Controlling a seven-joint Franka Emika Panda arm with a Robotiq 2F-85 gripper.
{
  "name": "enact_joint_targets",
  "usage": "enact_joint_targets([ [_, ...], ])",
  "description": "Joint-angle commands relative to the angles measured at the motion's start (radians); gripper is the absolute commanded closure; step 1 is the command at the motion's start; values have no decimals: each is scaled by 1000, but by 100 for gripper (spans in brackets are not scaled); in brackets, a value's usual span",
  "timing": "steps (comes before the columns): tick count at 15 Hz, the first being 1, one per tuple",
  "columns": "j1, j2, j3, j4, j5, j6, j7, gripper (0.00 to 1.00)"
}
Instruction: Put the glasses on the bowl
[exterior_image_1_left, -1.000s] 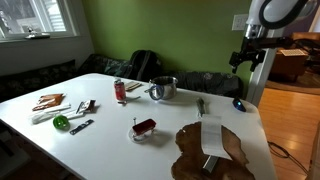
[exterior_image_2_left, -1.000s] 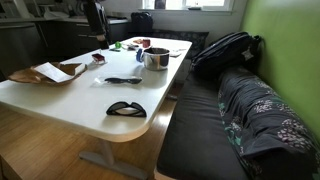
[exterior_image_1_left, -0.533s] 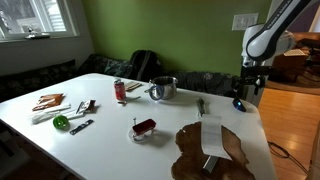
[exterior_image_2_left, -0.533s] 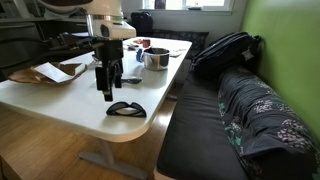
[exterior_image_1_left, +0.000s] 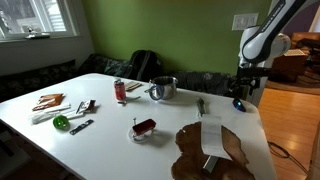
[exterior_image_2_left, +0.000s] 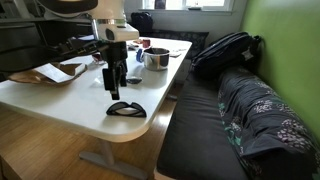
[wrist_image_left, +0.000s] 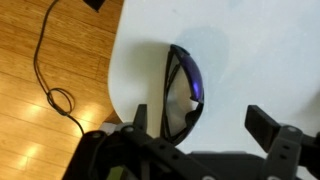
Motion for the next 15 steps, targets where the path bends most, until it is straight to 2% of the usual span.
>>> enact_joint_targets([
  [1, 9, 93, 12, 36, 119, 124, -97, 0],
  [5, -22, 163, 55, 64, 231, 199, -185, 1],
  [6, -23, 182, 61, 71, 246, 212, -201, 20],
  [8, -33, 212, 78, 84, 273, 219, -230, 32],
  [11, -37, 230, 88, 88, 290, 220, -255, 56],
  [15, -34, 206, 91, 69, 291, 233, -274, 85],
])
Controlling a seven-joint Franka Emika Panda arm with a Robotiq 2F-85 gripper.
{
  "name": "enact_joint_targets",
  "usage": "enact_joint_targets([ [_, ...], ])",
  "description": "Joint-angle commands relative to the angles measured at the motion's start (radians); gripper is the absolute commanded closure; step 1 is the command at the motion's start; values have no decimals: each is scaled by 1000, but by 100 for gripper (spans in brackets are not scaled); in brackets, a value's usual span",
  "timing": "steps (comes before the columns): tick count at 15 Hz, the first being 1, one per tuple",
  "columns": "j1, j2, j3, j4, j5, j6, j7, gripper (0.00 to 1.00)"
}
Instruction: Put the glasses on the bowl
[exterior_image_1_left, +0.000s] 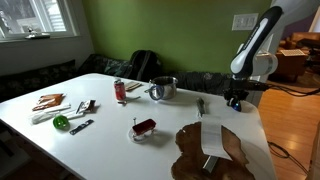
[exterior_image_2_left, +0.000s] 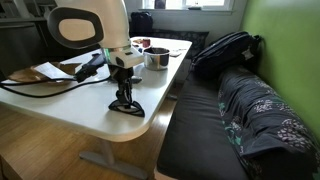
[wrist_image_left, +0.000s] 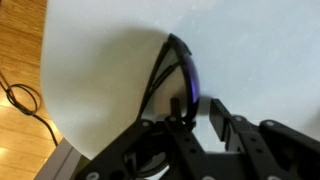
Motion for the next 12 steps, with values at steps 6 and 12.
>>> enact_joint_targets([
  [6, 58, -178, 80, -120, -29, 94, -156, 96],
  [12, 86, -194, 91, -102, -11, 76, -155, 86],
])
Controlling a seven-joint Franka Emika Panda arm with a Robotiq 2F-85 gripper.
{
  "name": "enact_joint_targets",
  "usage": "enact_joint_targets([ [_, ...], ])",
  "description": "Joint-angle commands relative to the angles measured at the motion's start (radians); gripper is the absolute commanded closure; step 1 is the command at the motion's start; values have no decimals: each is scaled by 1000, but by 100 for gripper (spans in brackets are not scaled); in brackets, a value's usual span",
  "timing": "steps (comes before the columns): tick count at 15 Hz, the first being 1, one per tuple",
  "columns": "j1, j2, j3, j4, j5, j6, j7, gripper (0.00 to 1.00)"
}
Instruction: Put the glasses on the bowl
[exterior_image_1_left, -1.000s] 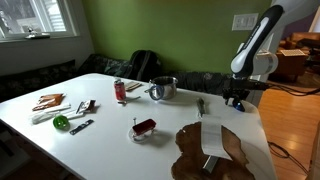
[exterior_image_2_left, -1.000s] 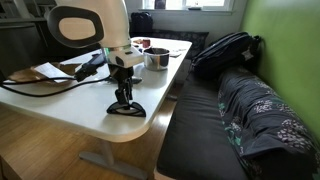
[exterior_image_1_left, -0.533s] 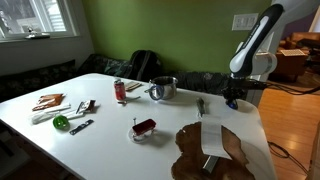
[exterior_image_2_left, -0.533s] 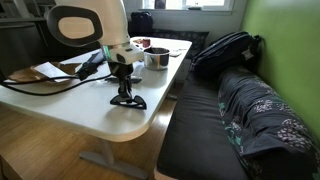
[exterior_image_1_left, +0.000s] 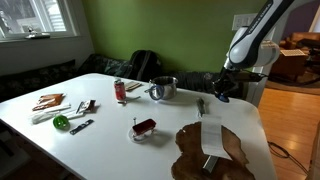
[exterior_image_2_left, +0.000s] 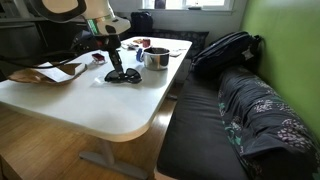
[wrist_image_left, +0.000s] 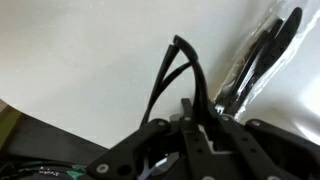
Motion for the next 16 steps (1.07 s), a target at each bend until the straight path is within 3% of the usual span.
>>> enact_joint_targets([
  [1, 6, -2, -7, -2, 3, -2, -6, 86],
  [2, 4, -2, -8, -5, 2, -2, -11, 96],
  [4, -26, 36, 133, 44, 39, 46, -94, 96],
  [7, 103, 46, 161, 97, -18, 55, -56, 96],
  [11, 174, 121, 324, 220, -3, 78, -95, 96],
  [12, 173, 57, 271, 159, -1, 50, -57, 86],
  [14, 199, 85, 317, 201, -1, 57, -57, 86],
  [16, 198, 102, 320, 215, -2, 58, -64, 86],
])
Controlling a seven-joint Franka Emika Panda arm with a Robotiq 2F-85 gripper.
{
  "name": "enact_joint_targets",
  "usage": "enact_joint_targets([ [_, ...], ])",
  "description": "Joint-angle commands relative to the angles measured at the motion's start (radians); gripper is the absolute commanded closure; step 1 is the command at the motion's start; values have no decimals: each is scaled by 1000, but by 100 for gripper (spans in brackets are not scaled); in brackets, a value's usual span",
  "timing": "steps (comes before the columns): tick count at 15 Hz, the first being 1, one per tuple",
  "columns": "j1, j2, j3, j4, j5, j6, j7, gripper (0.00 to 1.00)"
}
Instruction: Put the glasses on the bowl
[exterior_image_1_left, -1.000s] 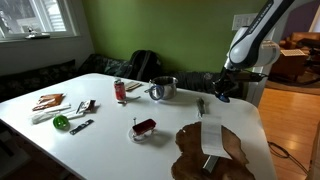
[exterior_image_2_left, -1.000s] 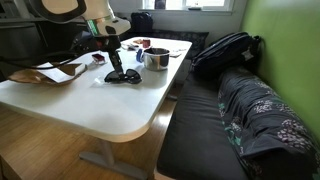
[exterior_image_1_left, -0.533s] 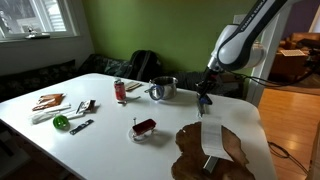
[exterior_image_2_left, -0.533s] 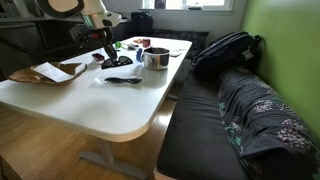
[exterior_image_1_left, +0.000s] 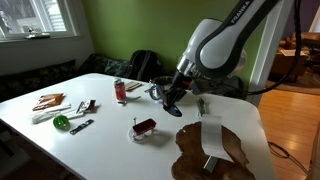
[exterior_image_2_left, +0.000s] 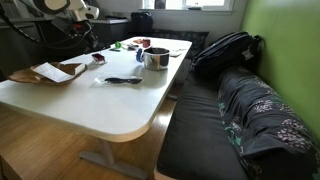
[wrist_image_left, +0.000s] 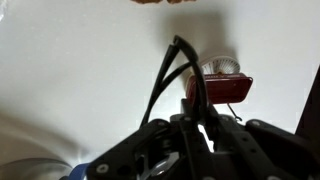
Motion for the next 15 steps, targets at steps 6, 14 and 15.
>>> enact_joint_targets([
  [6, 23, 150, 48, 167, -2, -4, 1, 96],
  [14, 87, 300, -15, 409, -2, -177, 33, 96],
  [15, 112, 302, -47, 426, -11, -214, 50, 96],
])
